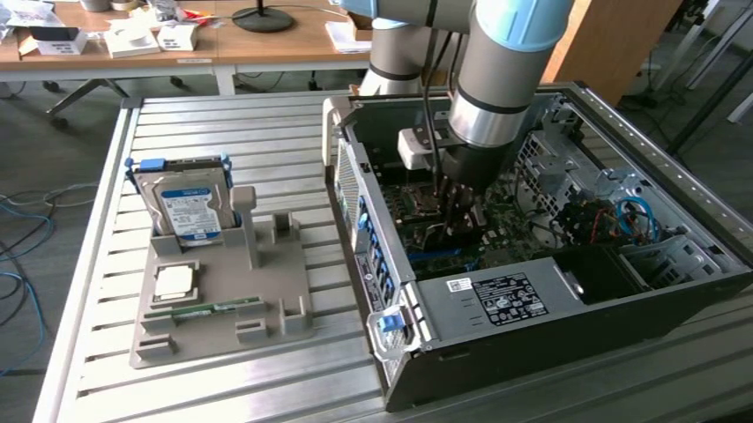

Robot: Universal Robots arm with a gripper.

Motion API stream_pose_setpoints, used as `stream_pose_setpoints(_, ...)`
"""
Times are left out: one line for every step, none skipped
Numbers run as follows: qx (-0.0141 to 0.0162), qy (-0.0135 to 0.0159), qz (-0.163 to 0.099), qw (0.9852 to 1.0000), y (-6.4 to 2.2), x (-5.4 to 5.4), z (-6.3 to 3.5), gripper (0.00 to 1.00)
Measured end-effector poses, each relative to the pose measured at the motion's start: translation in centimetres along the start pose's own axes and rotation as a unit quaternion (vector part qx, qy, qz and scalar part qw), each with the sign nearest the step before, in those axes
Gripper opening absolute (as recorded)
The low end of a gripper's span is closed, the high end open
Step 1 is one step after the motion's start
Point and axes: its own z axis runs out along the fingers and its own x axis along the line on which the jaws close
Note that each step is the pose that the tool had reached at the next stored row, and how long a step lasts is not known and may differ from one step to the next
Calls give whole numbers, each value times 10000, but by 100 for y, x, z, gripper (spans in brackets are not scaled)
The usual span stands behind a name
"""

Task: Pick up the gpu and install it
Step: 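Insert the gpu into the slot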

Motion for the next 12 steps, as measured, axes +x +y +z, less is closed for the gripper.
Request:
stream_pose_setpoints(0,-1,0,10000,0,0,4,26)
stream_pose_setpoints(0,-1,0,10000,0,0,6,26)
stream_pose_setpoints(0,-1,0,10000,0,-1,8,26)
stream_pose_setpoints(1,-1,0,10000,0,-1,9,26)
stream_pose_setpoints(1,-1,0,10000,0,-1,10,26)
stream_pose_setpoints(1,-2,0,10000,0,0,11,26)
stream_pose_setpoints(1,-2,0,10000,0,0,11,26)
stream_pose_setpoints(1,-2,0,10000,0,-1,11,26)
stream_pose_setpoints(1,-2,0,10000,0,-1,11,26)
stream_pose_setpoints(1,-3,0,10000,0,-1,11,26)
stream_pose_setpoints(1,-3,0,10000,0,-1,11,26)
stream_pose_setpoints(1,-3,0,10000,0,-1,11,26)
